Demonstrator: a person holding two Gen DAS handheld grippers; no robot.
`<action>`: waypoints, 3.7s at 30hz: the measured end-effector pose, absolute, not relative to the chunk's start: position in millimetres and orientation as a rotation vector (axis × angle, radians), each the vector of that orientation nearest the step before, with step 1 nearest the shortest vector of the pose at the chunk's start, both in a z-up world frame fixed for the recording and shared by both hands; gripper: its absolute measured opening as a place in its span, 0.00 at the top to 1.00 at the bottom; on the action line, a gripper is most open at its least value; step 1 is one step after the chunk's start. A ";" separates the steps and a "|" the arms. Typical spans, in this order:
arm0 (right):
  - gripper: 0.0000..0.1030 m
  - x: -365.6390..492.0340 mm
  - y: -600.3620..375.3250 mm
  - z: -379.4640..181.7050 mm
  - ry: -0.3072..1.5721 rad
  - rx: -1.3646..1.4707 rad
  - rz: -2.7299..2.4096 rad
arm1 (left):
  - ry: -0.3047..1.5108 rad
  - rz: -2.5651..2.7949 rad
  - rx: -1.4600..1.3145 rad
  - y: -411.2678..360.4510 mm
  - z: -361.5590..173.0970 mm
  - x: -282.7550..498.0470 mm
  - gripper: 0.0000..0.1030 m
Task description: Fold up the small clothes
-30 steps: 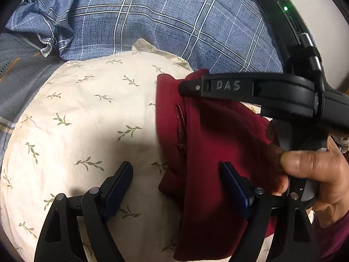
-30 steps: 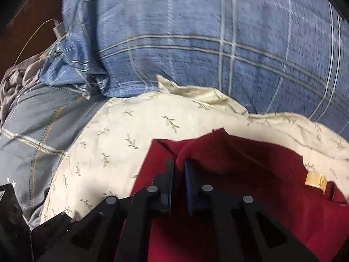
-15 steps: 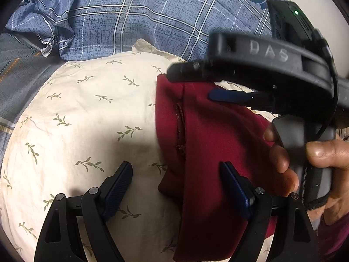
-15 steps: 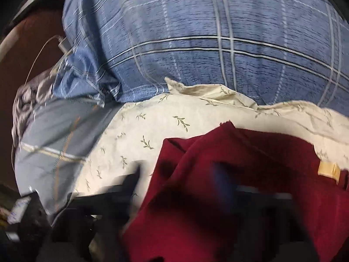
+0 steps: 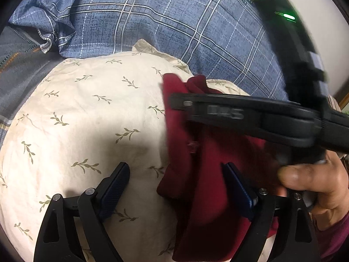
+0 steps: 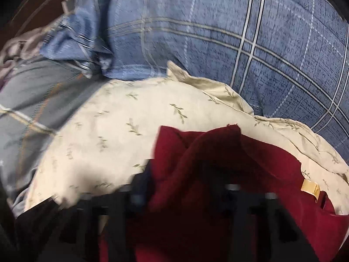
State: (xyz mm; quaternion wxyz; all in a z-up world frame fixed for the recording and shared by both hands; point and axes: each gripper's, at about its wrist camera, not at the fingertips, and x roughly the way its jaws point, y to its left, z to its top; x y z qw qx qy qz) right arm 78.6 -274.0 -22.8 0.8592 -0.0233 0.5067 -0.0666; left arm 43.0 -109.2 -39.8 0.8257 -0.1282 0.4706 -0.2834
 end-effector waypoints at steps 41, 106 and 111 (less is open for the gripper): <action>0.80 37.0 -319.9 21.5 0.972 0.201 -0.047 | 0.890 -0.732 -0.201 -115.6 -27.3 21.5 0.38; 0.85 -254.3 -428.6 33.9 0.875 0.375 -0.296 | 0.934 -0.819 0.166 -252.3 21.6 -83.5 0.42; 0.77 -264.7 -425.0 54.7 0.832 0.418 -0.310 | 0.921 -0.785 0.130 -251.3 26.3 -84.6 0.42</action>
